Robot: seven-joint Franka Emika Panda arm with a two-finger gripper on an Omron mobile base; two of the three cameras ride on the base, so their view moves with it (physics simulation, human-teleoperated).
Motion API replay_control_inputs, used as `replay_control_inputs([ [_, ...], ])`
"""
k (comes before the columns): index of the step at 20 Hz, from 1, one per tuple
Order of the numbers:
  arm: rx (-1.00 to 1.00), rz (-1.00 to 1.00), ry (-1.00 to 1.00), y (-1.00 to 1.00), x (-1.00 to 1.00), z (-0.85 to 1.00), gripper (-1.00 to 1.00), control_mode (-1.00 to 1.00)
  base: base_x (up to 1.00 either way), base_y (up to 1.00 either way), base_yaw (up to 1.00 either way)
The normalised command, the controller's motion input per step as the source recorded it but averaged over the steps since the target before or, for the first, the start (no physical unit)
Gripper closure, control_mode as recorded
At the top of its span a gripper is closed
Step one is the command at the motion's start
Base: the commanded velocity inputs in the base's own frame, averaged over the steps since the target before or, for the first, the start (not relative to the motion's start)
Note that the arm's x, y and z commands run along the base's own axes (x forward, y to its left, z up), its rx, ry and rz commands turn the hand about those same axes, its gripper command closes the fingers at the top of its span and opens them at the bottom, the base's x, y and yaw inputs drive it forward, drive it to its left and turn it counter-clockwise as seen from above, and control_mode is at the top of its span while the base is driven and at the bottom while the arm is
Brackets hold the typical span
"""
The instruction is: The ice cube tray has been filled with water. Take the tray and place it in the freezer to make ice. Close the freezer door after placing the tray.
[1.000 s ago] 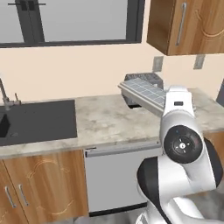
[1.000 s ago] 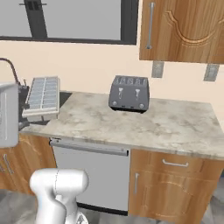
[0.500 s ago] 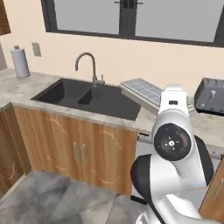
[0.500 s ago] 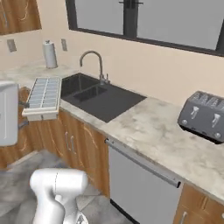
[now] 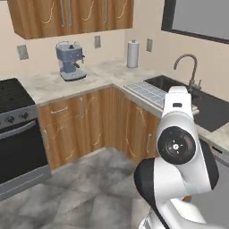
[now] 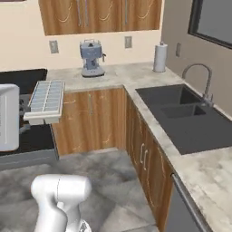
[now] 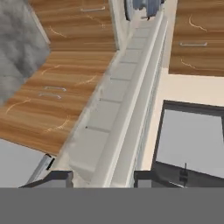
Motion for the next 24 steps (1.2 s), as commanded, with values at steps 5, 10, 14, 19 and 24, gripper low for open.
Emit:
replay_control_inputs([
  [5, 0.0, 0.0, 0.0, 0.0, 0.0, 0.0, 1.0, 1.0, 0.0, 0.0, 0.89],
  [10, 0.0, 0.0, 0.0, 0.0, 0.0, 0.0, 1.0, 1.0, 0.0, 0.0, 0.83],
  [14, 0.0, 0.0, 0.0, 0.0, 0.0, 0.0, 1.0, 1.0, 0.0, 0.0, 0.8],
  [19, 0.0, 0.0, 0.0, 0.0, 0.0, 0.0, 1.0, 1.0, 0.5, 0.0, 0.62],
  [24, 0.0, 0.0, 0.0, 0.0, 0.0, 0.0, 1.0, 1.0, 1.0, 0.0, 0.24],
])
